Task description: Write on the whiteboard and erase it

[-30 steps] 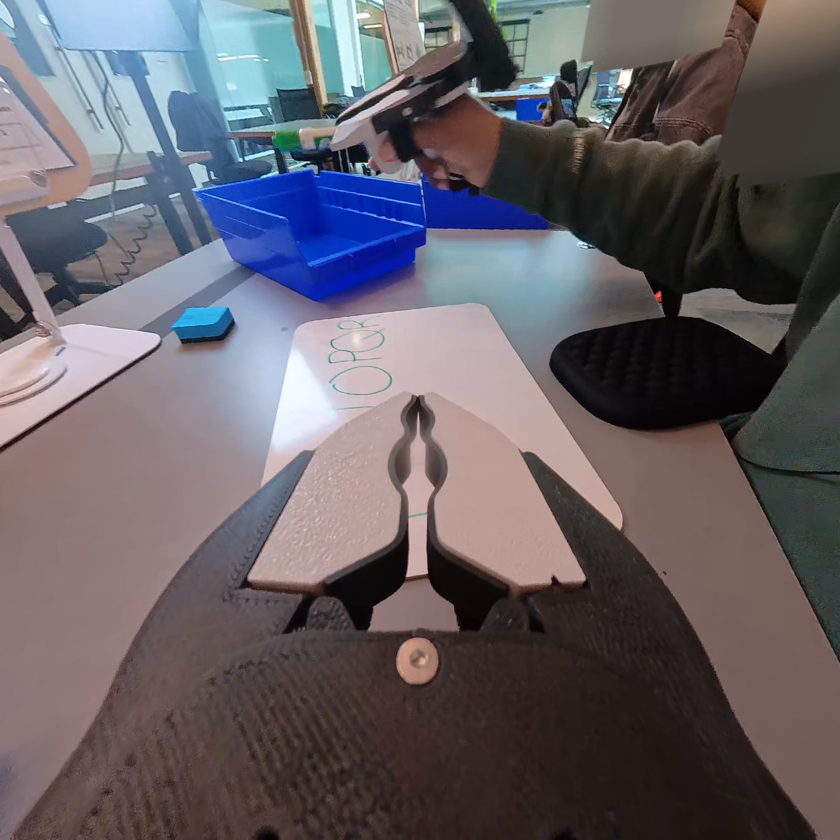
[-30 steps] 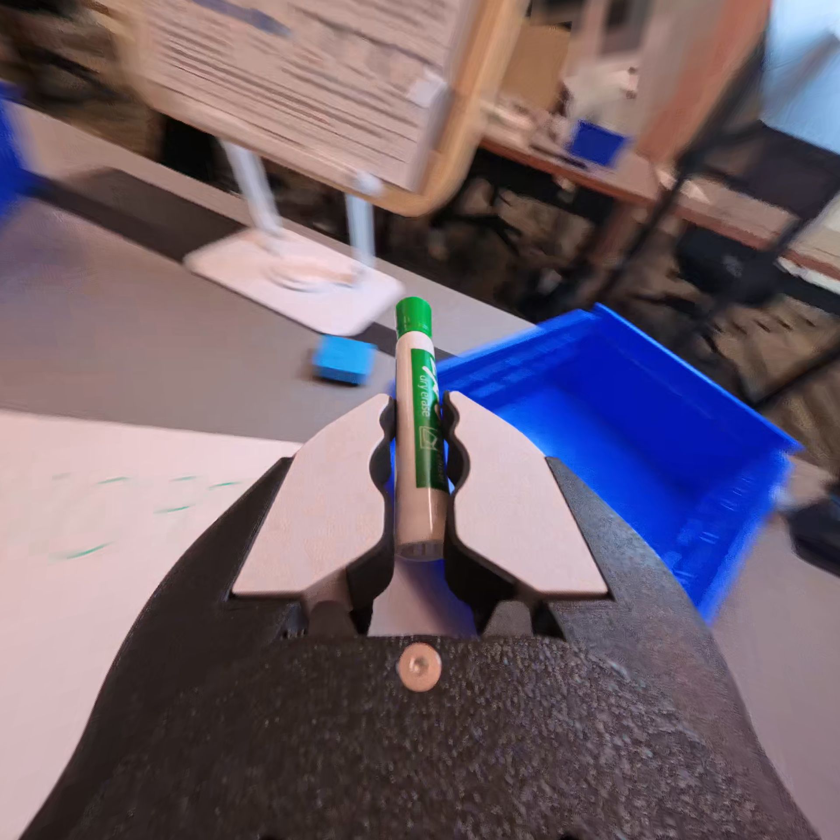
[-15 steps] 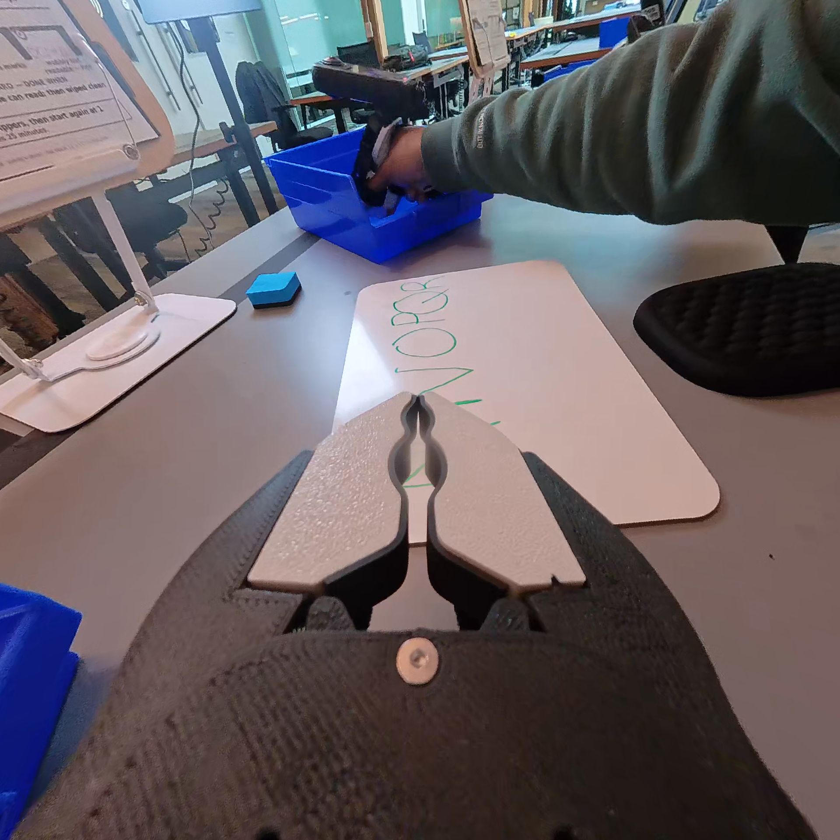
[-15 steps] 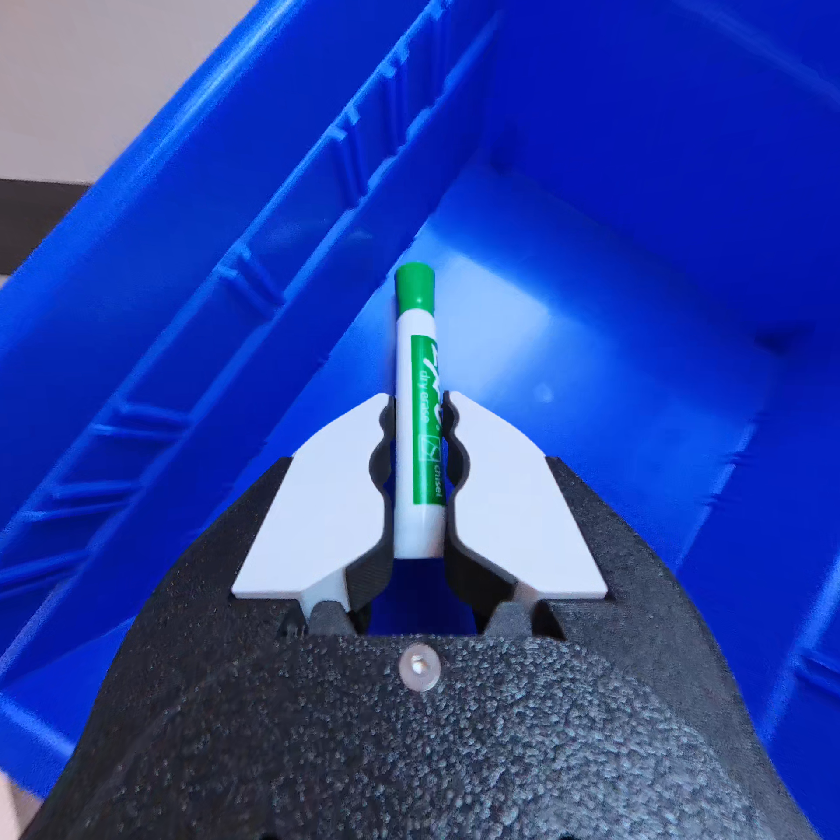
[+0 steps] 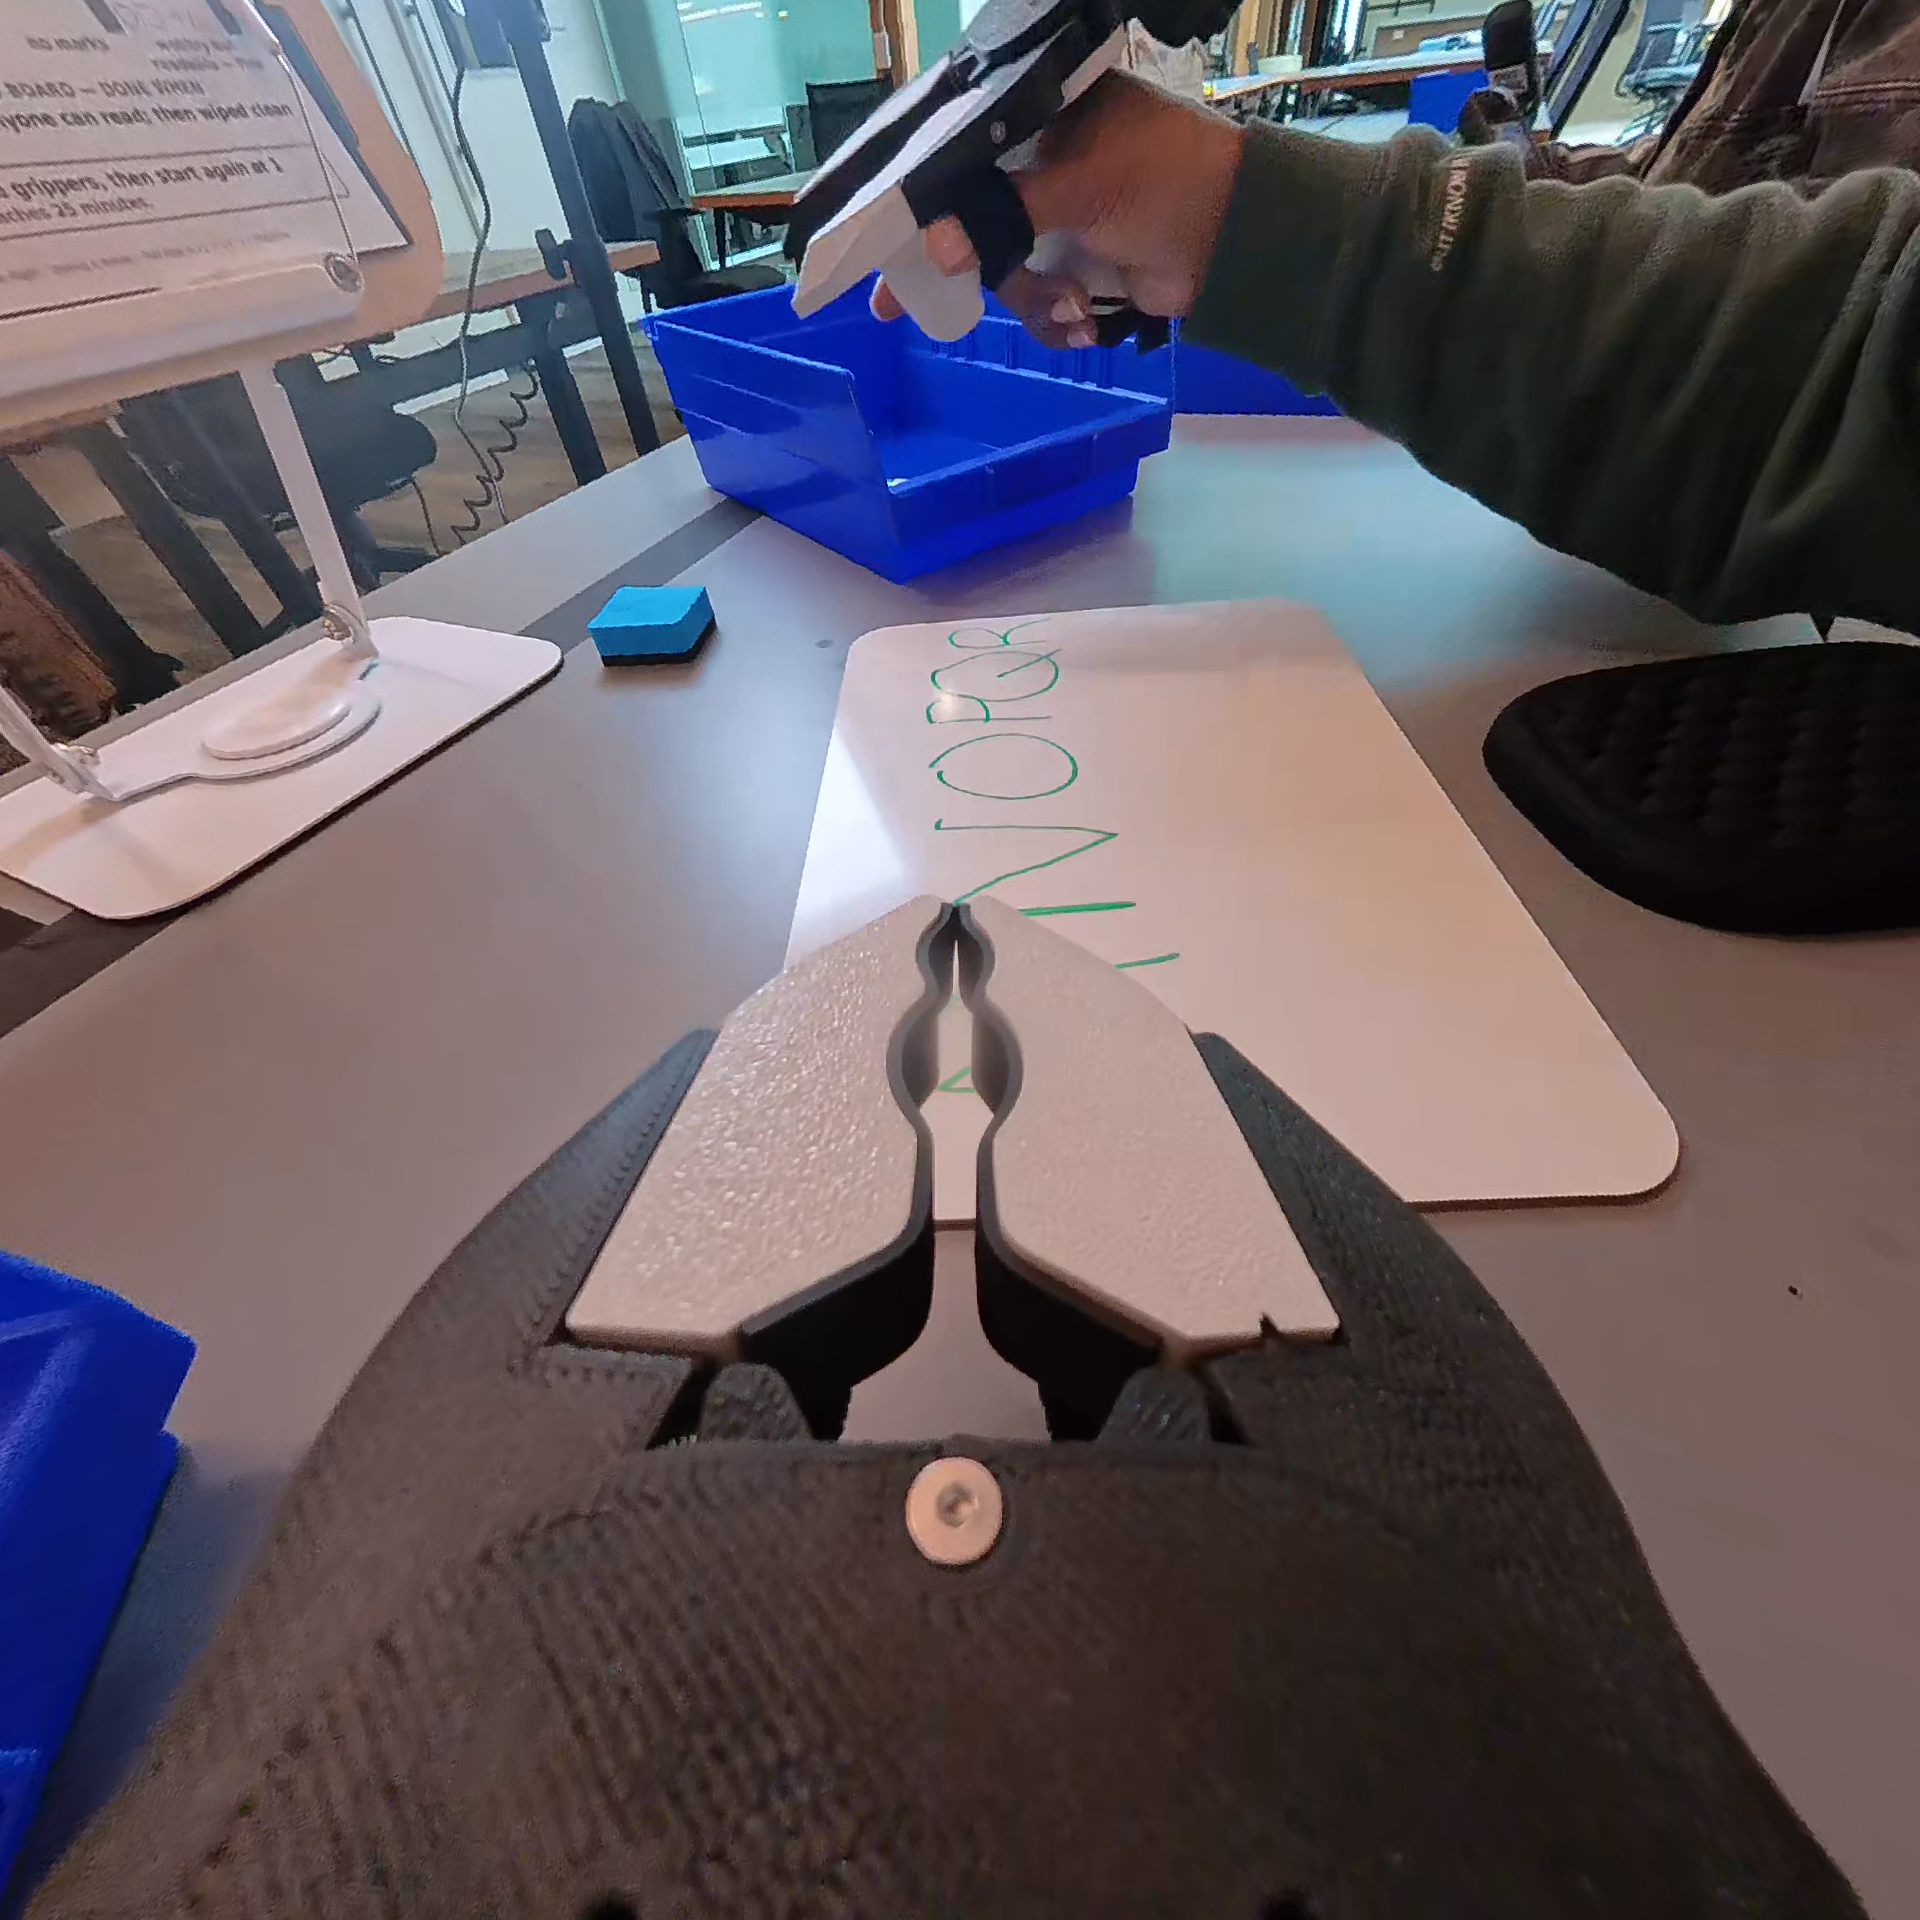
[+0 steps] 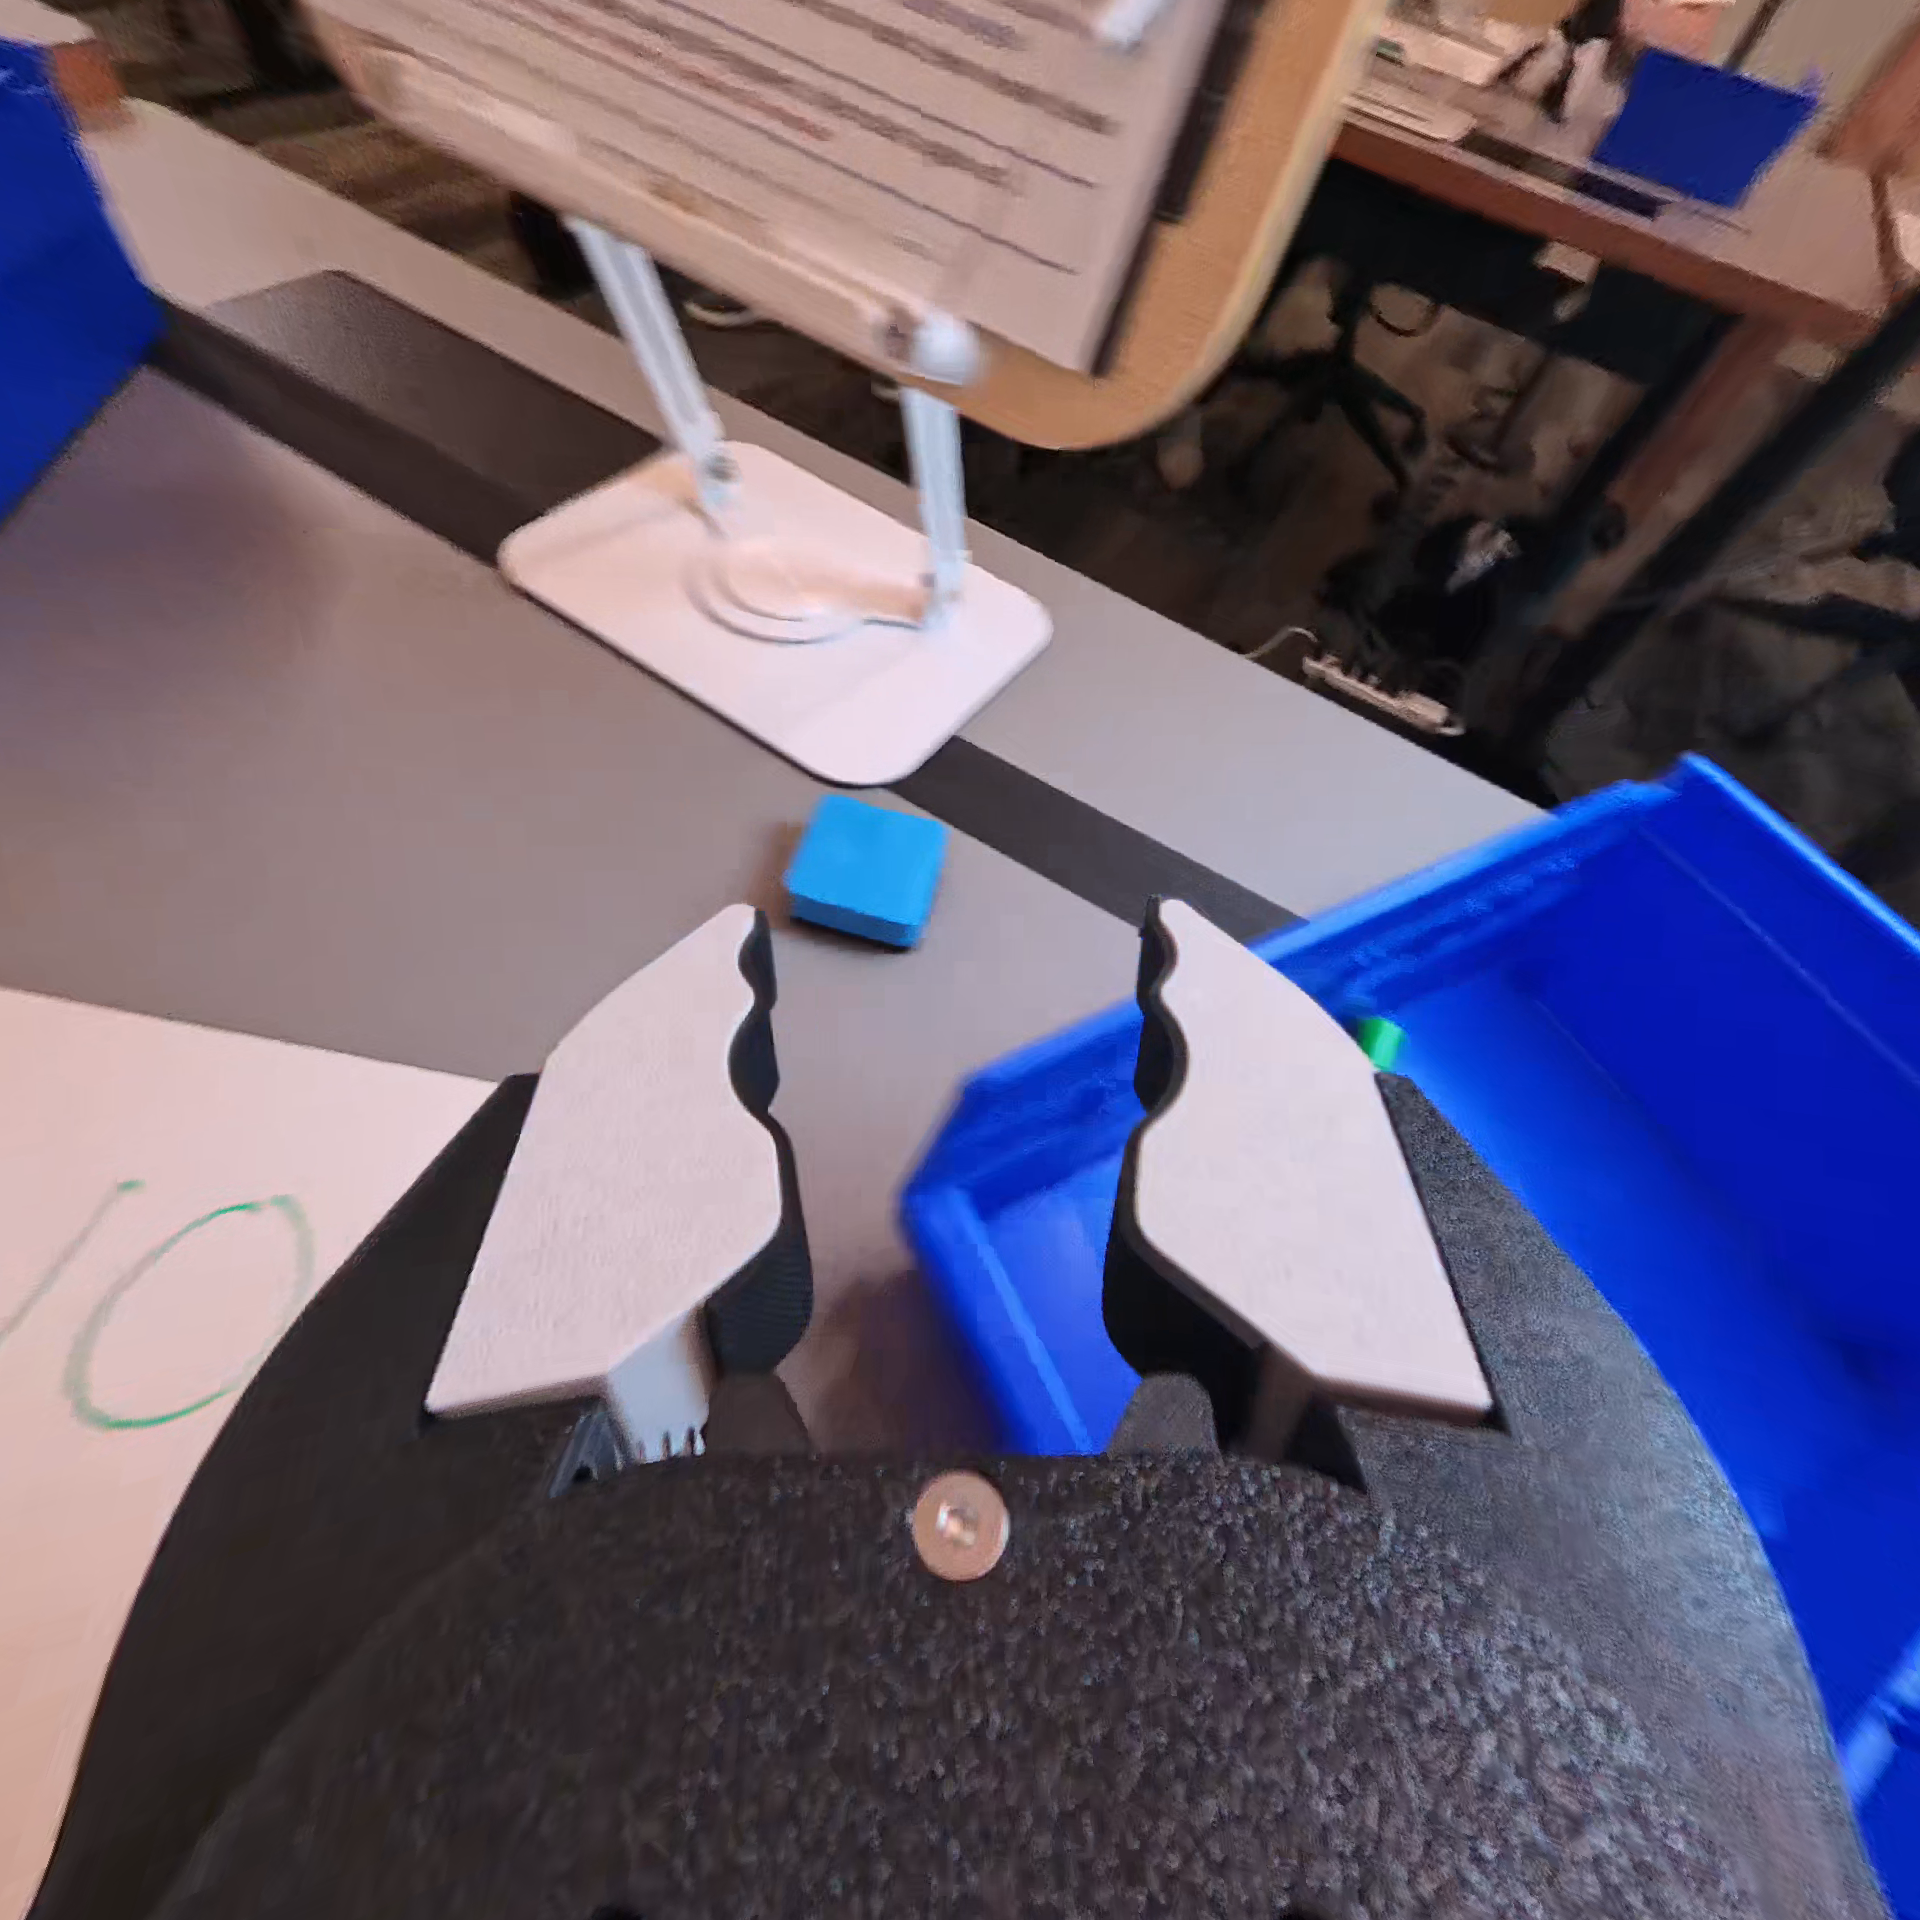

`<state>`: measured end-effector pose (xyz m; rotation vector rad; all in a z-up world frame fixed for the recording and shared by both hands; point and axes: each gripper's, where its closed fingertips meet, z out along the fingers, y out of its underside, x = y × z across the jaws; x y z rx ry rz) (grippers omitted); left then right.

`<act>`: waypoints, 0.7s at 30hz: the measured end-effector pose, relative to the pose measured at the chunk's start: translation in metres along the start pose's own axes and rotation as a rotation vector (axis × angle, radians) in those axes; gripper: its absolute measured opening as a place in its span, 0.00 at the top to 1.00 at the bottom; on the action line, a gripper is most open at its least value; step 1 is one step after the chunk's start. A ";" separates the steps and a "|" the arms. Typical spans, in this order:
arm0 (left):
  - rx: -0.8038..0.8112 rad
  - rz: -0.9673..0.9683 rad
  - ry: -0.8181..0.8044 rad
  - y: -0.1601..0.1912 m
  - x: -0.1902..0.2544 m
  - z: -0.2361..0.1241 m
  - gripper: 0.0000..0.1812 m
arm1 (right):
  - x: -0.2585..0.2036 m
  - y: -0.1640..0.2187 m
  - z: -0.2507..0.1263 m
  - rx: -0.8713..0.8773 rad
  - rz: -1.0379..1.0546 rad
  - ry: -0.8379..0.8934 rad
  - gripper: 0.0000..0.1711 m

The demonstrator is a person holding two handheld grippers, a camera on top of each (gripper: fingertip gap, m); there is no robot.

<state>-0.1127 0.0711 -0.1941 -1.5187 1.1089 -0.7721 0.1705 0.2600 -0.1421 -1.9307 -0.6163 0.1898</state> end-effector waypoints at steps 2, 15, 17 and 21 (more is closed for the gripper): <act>-0.008 0.000 0.002 0.002 0.000 0.001 1.00 | -0.038 -0.002 0.015 -0.031 -0.002 -0.068 0.61; -0.004 0.013 0.026 -0.001 0.005 -0.001 1.00 | -0.032 0.068 0.150 -0.429 0.242 0.060 0.66; -0.001 0.012 0.030 -0.001 0.005 -0.002 1.00 | -0.033 0.068 0.150 -0.436 0.222 0.054 0.69; -0.011 0.001 0.034 0.001 0.003 -0.003 1.00 | -0.075 0.040 0.126 -0.328 0.096 -0.158 0.70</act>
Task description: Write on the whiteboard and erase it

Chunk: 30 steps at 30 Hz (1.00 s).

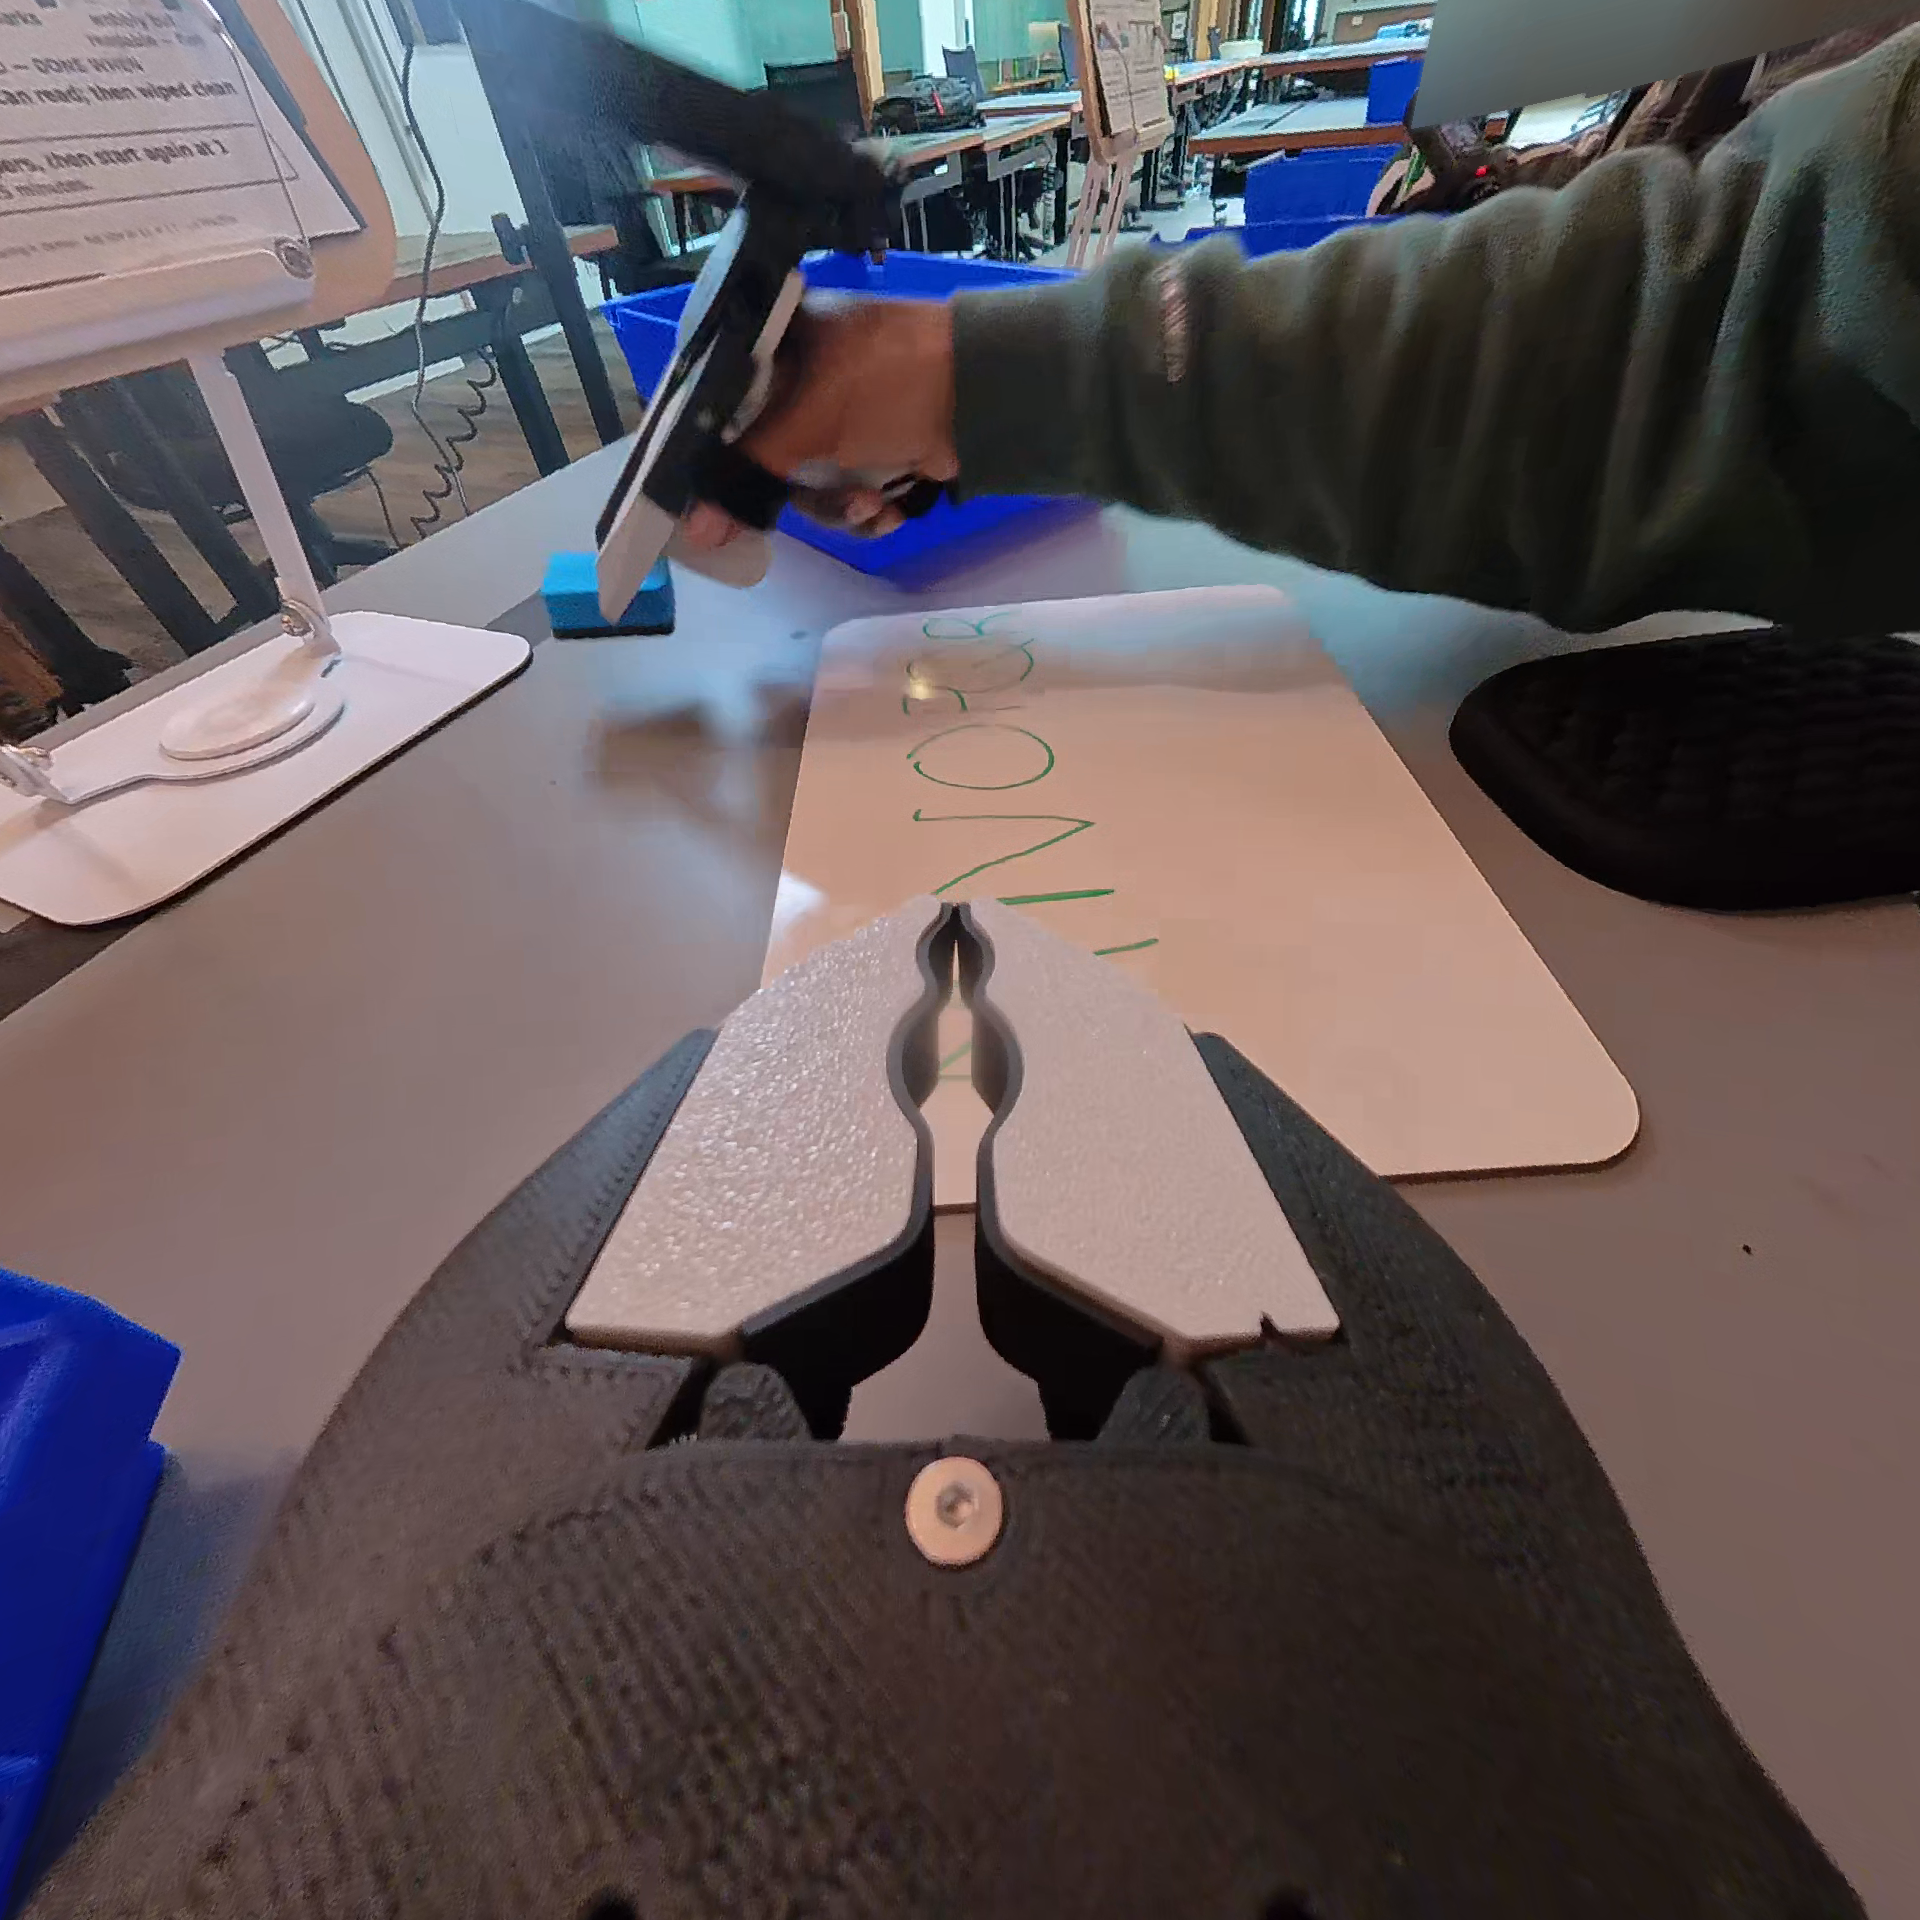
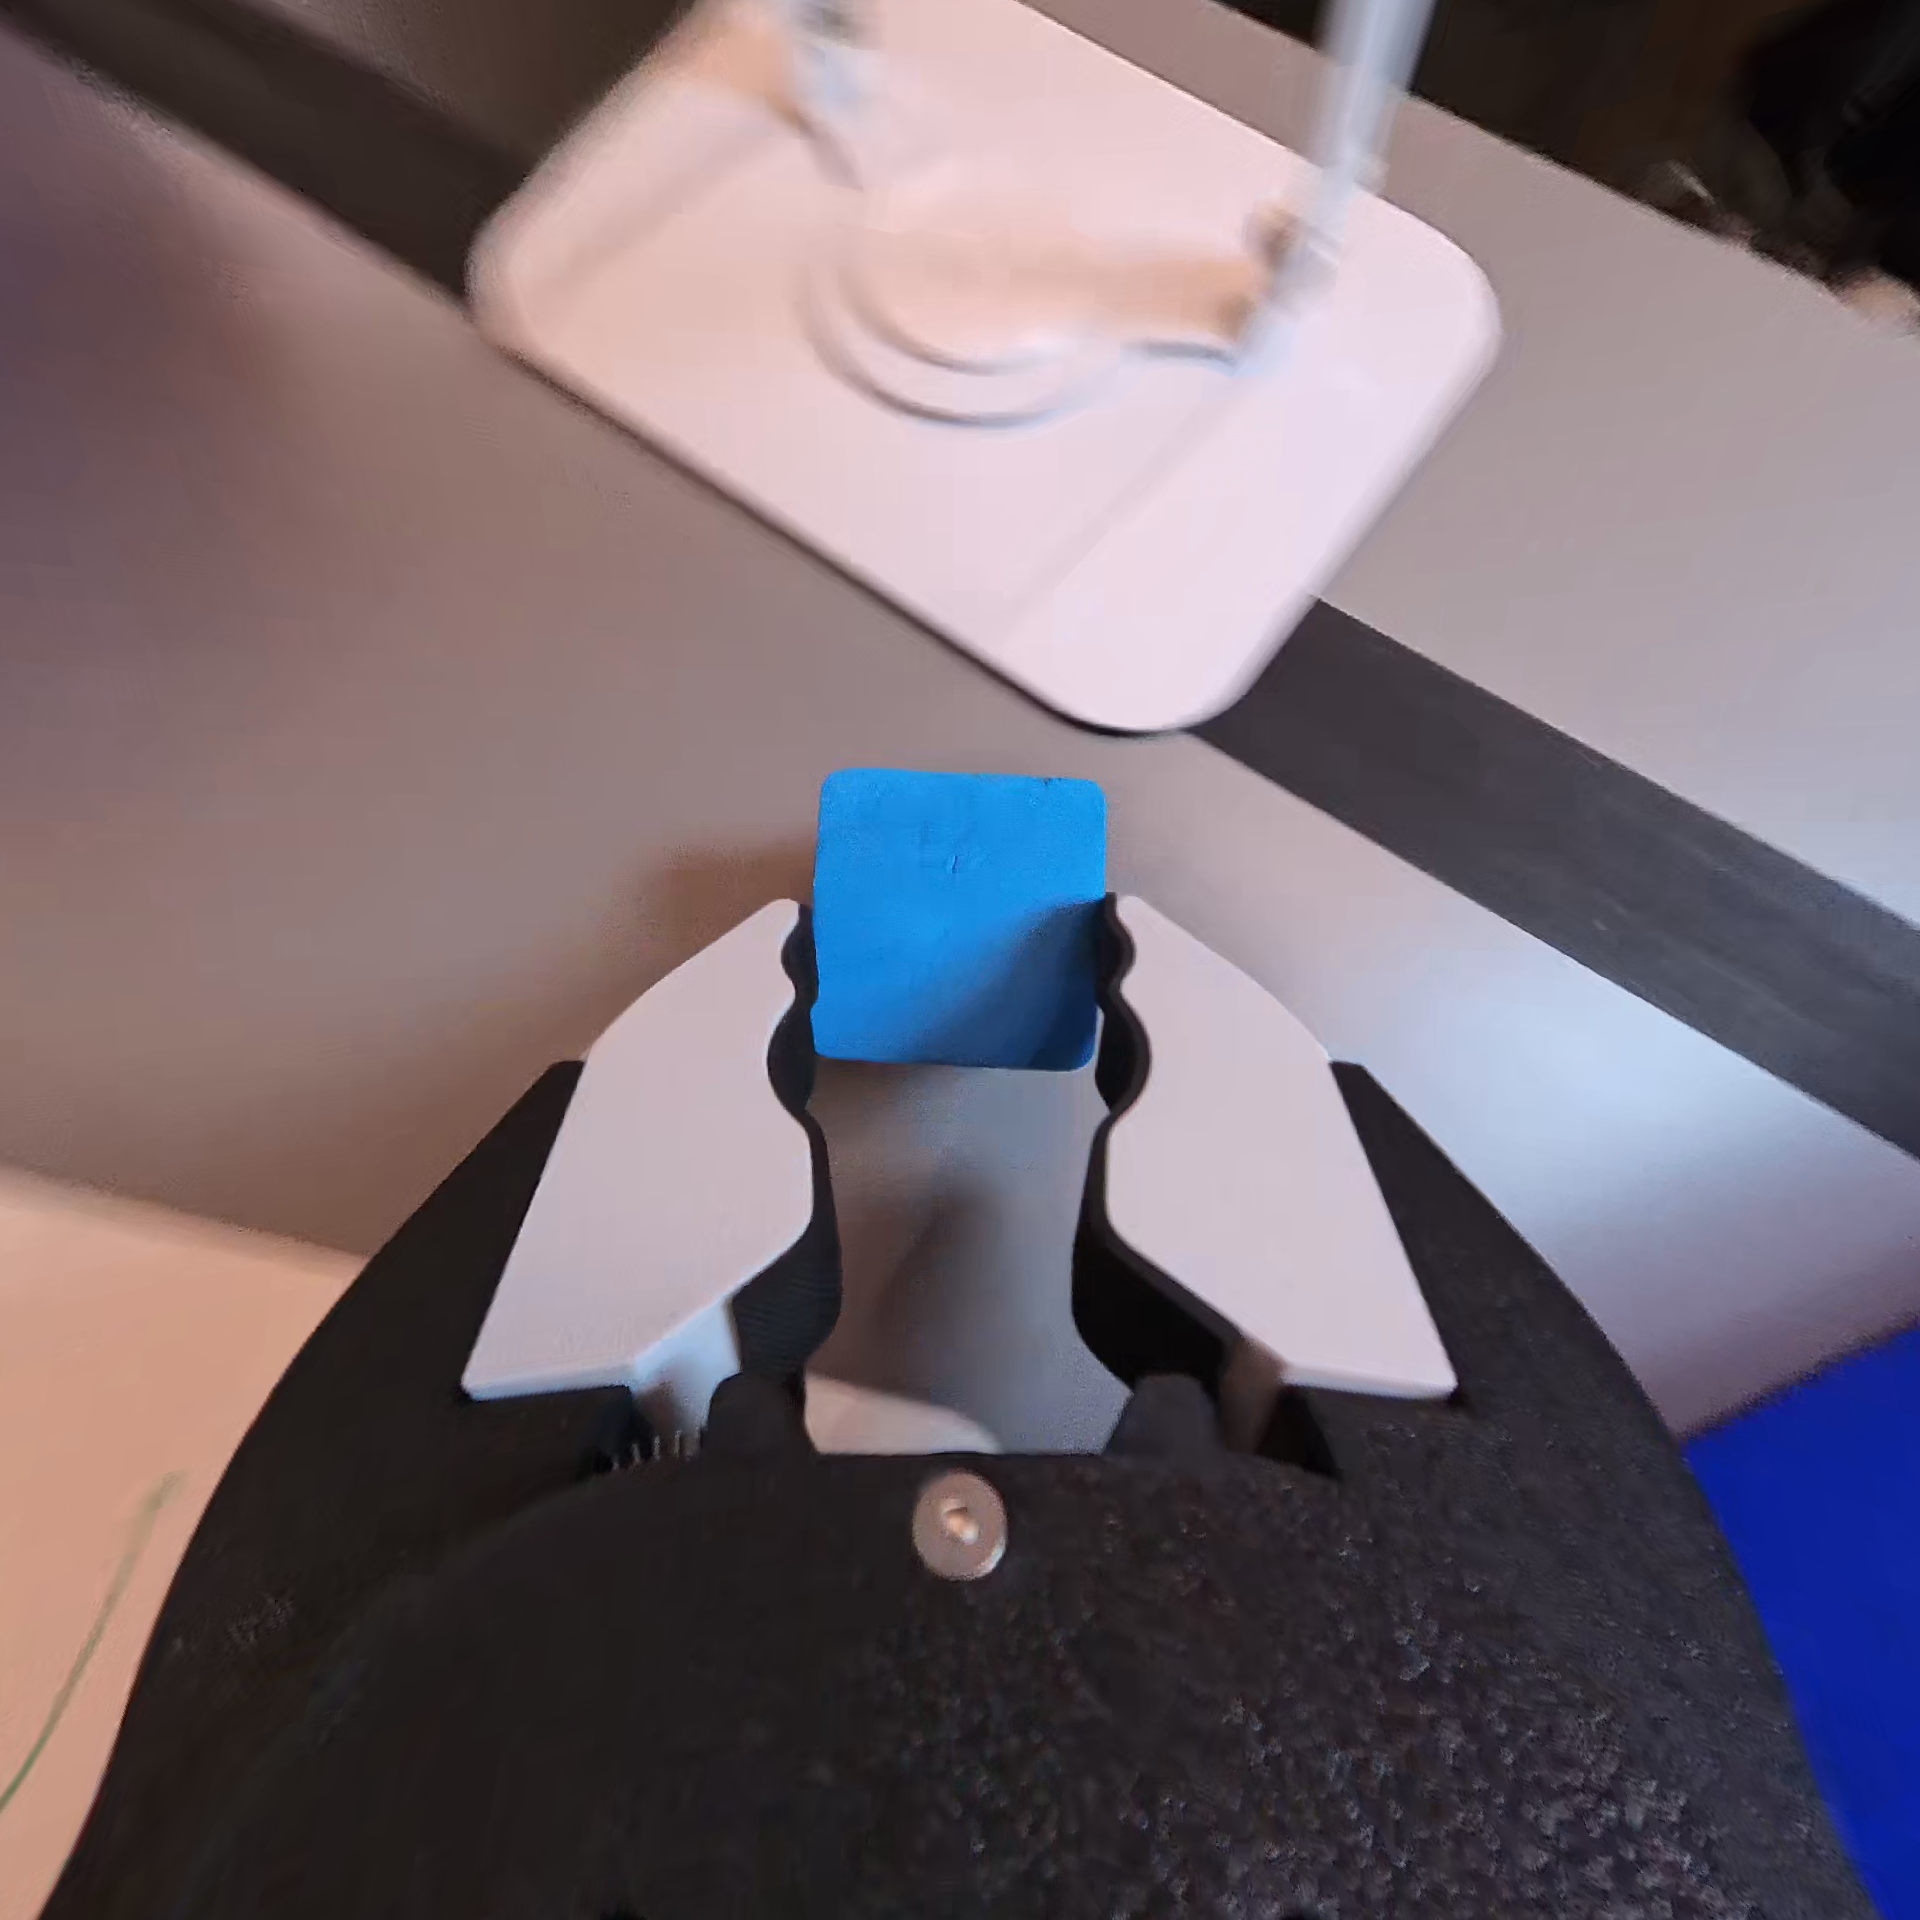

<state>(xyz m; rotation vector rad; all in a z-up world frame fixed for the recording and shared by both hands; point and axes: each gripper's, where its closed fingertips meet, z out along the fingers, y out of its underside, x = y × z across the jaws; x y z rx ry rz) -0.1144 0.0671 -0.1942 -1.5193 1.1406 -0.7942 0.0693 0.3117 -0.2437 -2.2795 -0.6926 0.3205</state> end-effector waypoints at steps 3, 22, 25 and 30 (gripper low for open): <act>-0.055 0.010 0.019 0.009 0.002 0.002 1.00 | -0.050 0.016 -0.048 0.008 -0.201 -0.102 0.70; -0.226 0.127 0.126 0.037 0.029 0.015 0.95 | -0.054 0.149 -0.126 -0.247 -0.247 -0.127 0.62; -0.245 0.126 0.171 0.040 0.037 0.016 0.95 | -0.053 0.151 -0.121 -0.258 -0.224 -0.112 0.69; -0.270 0.148 0.262 0.045 0.058 0.019 0.91 | -0.055 0.142 -0.111 -0.250 -0.262 -0.139 0.71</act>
